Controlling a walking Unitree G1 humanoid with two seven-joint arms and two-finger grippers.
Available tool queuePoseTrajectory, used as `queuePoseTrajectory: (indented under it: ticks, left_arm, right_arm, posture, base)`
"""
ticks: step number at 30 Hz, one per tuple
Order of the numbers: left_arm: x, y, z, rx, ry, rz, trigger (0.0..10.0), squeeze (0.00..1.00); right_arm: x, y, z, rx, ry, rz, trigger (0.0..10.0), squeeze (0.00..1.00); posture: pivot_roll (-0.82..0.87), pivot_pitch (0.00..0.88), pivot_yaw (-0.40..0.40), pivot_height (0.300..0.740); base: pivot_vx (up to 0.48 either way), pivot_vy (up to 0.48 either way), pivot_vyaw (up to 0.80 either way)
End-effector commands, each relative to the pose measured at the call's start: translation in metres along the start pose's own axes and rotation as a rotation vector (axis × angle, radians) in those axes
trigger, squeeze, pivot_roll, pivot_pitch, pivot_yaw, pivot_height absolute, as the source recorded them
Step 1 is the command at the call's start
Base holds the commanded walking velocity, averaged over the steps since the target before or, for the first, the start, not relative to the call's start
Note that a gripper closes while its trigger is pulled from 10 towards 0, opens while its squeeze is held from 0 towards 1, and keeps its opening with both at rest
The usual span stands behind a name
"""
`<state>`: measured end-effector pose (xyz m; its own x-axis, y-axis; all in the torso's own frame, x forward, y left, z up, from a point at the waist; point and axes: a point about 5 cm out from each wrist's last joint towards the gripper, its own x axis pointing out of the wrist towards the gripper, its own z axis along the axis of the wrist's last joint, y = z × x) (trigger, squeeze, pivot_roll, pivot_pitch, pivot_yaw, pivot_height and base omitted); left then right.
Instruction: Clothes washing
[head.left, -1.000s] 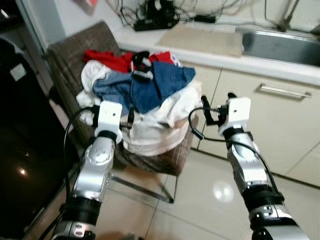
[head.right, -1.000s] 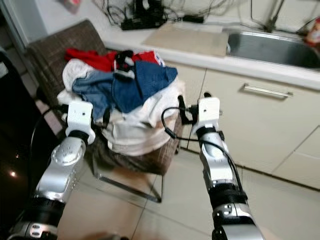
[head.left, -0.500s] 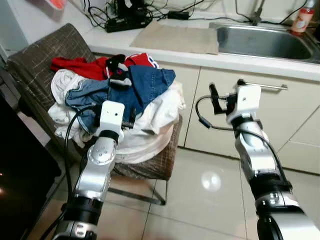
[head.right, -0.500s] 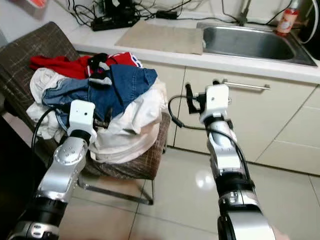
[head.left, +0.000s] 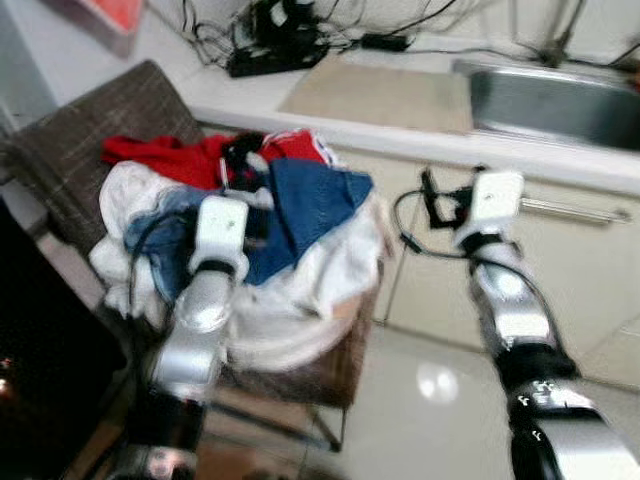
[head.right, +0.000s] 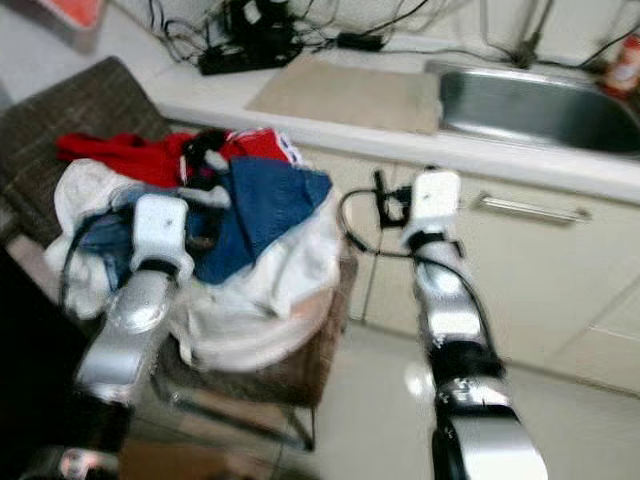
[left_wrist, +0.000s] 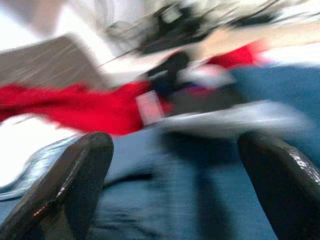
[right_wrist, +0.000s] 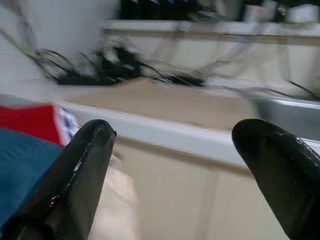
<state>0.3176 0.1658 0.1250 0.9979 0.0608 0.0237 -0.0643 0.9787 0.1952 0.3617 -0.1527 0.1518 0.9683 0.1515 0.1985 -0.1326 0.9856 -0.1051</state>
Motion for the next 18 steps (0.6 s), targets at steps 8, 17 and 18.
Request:
queuePoseTrajectory:
  ticks: [8,17,18]
  left_arm:
    - [-0.004,0.004,0.018,-0.025,-0.071,0.043,10.0,0.00]
    - [0.007,0.030,0.046,0.095,-0.119,0.107,10.0,0.00]
    - [0.015,0.028,0.052,0.084,-0.093,0.067,10.0,0.00]
  right_arm:
    - [0.030,-0.031,0.041,-0.020,-0.075,-0.036,10.0,0.00]
    - [0.032,-0.027,0.036,0.008,-0.064,-0.059,10.0,0.00]
    - [0.027,-0.024,0.028,0.020,-0.051,-0.069,10.0,0.00]
  posture:
    - [-0.04,0.000,0.004,0.740]
    - [0.00,0.000,-0.020,0.740]
    - [-0.01,0.000,-0.012,0.740]
  base:
    - [0.000,0.000,0.00]
    - [0.000,0.000,0.00]
    - [0.000,0.000,0.00]
